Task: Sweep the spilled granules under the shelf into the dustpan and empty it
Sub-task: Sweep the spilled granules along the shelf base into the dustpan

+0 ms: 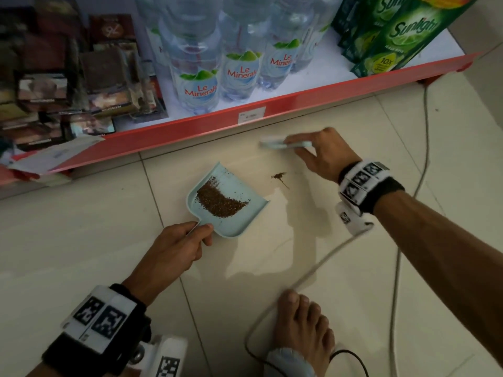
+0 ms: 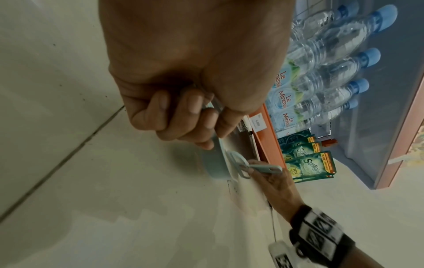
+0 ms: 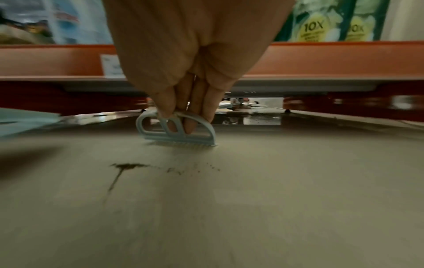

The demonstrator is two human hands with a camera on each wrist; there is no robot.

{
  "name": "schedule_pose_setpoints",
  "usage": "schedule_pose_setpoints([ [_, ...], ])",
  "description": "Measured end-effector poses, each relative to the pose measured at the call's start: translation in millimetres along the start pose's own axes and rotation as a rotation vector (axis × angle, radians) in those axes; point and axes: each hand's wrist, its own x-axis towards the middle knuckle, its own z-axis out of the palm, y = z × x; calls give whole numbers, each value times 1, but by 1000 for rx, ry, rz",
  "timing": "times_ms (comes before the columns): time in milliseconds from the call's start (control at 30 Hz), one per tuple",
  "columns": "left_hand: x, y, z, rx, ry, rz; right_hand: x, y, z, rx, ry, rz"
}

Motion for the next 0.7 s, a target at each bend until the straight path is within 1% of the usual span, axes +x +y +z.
schedule_pose_setpoints([
  [67, 0, -1, -2, -8, 10, -3, -19, 1, -6, 0, -58, -48],
  [100, 0, -2, -2, -14, 13, -4, -28, 4, -10, -14, -61, -60],
  [133, 0, -2, -3, -17, 15, -2, -35, 9, -13, -26, -32, -64],
  [200, 1, -2, -2, -14, 10, 8, -43, 20, -18, -29, 113, -29],
  [233, 1, -2, -1, -8, 4, 15, -45, 27, -20, -33, 198, 19],
  [300, 2, -2, 1, 10, -7, 30, -45, 41, -20, -72, 314, 197],
  [333, 2, -1, 1, 18, -11, 35, -45, 46, -19, -98, 324, 303],
  [367, 2, 0, 2, 21, -13, 36, -46, 47, -16, -114, 305, 386],
  [400, 2, 0, 2, 18, -15, 36, -48, 43, -10, -115, 273, 425],
  [433, 2, 1, 2, 13, -18, 37, -51, 34, -3, -105, 240, 421],
  [467, 2, 1, 2, 9, -22, 38, -55, 22, 4, -80, 209, 383],
  [533, 1, 1, 1, -2, -25, 36, -63, -5, 12, -21, 158, 241],
  [567, 1, 1, 0, -8, -21, 33, -64, -14, 11, -14, 153, 179],
  [600, 1, 0, -1, -12, -12, 29, -60, -18, 9, -23, 177, 141],
  [633, 1, -1, -2, -13, 2, 23, -52, -18, 6, -47, 229, 138],
  [667, 1, -2, -2, -13, 14, 19, -40, -14, 2, -89, 283, 173],
  [700, 1, -2, -2, -11, 22, 17, -27, -9, -1, -152, 321, 242],
])
